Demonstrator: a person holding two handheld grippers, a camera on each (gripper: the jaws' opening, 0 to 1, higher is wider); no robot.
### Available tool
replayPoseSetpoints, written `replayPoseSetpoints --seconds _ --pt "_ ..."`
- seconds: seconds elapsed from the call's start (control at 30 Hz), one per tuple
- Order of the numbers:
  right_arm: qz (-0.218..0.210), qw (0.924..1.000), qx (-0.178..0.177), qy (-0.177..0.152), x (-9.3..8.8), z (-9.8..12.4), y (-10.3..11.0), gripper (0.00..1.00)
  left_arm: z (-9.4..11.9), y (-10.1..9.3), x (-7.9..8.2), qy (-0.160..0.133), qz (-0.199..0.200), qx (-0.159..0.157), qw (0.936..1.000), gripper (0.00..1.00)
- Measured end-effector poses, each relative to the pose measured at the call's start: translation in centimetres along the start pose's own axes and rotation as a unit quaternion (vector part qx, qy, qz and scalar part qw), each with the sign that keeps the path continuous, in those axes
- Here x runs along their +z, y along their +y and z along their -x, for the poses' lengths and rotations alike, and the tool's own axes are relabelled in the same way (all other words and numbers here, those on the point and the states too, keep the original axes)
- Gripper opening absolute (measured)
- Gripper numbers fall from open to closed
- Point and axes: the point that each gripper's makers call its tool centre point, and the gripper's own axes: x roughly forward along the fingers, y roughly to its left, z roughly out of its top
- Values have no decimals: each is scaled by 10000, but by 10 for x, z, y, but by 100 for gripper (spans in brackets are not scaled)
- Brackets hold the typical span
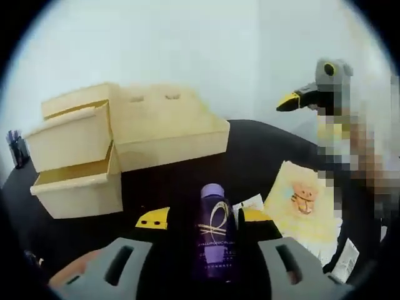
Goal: Open the drawer, pick up the cosmetic bottles from the table one by one, place them into the drawer, release the gripper, close the drawer, and move the gripper away
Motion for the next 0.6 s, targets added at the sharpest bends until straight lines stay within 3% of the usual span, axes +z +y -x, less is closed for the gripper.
replayPoseSetpoints --seconds 0.43,0.6 --pt "36 9999 34 136 -9 -11 11 58 -6 -5 -3 87 113 -36 9999 36" --pt "86 9998 53 178 -9 -11 12 58 -9 -10 -3 120 62 -26 9999 28"
